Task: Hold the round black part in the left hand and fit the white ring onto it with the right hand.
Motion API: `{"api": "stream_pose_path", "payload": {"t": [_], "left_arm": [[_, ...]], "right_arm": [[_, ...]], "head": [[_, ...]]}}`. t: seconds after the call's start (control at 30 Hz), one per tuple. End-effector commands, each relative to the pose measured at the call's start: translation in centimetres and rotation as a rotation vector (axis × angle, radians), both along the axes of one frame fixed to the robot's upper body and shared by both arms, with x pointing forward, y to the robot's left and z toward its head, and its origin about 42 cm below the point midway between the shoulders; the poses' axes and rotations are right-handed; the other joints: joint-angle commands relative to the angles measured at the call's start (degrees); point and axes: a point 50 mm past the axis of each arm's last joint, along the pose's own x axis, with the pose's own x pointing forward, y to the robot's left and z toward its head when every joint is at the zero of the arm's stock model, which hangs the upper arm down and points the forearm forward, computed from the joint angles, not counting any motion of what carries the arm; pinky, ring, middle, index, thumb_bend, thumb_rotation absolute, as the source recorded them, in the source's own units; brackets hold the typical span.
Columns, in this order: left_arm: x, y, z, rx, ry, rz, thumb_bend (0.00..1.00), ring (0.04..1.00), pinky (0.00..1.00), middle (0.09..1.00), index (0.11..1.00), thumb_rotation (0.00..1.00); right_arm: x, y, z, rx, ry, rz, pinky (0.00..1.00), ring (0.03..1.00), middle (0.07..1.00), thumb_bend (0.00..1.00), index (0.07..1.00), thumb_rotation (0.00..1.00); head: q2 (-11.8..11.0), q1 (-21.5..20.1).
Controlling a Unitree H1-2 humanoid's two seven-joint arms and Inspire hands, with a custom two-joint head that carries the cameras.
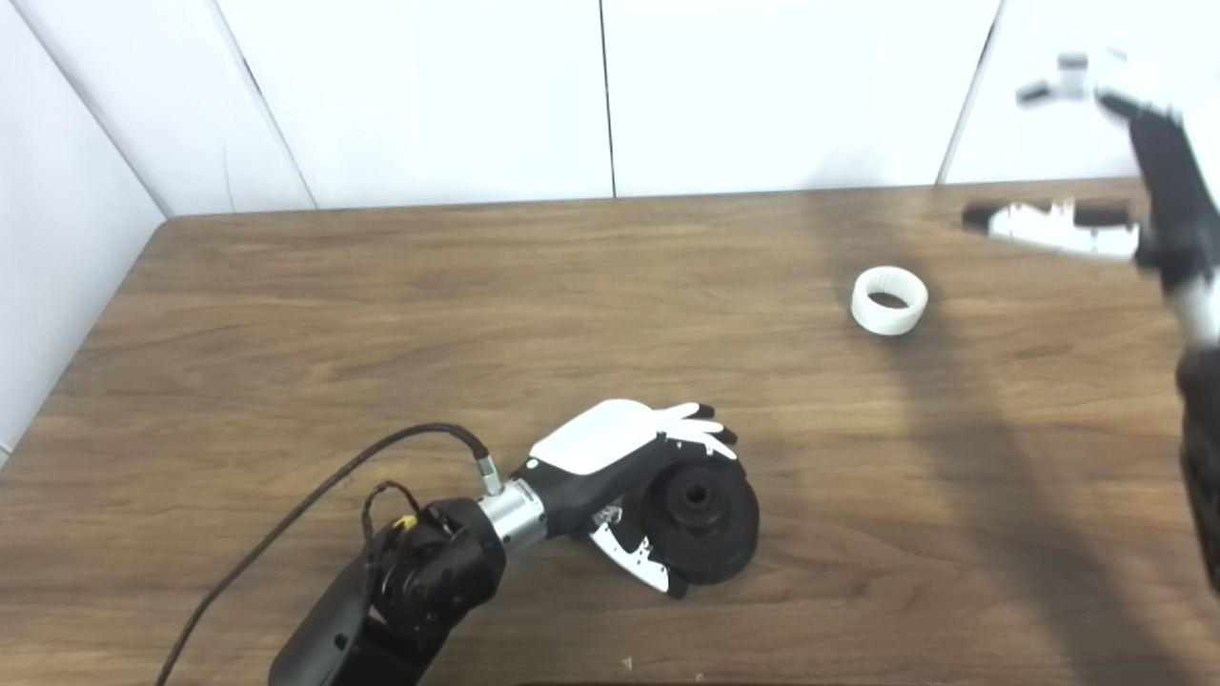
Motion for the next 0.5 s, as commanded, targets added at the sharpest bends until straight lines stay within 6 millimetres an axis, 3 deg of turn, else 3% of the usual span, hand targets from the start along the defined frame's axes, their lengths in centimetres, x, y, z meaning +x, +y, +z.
{"api": "stream_pose_path", "payload": {"t": [0.0,0.47], "left_arm": [[0.5,0.9,-0.7,0.072,0.007,0.021,0.52,0.98,0.94,0.902,0.497,0.08],[0.4,1.1,-1.1,0.06,0.014,0.02,0.52,0.985,0.93,0.907,0.497,0.08]], "right_arm": [[0.9,-0.8,1.2,-0.046,0.008,-0.008,0.95,0.966,0.881,0.91,0.695,0.35],[5.1,-1.6,-1.2,-0.116,0.199,-0.042,1.0,1.0,0.926,0.99,0.691,0.33]], "head": [[-0.1,-0.1],[-1.1,-1.9]]}}
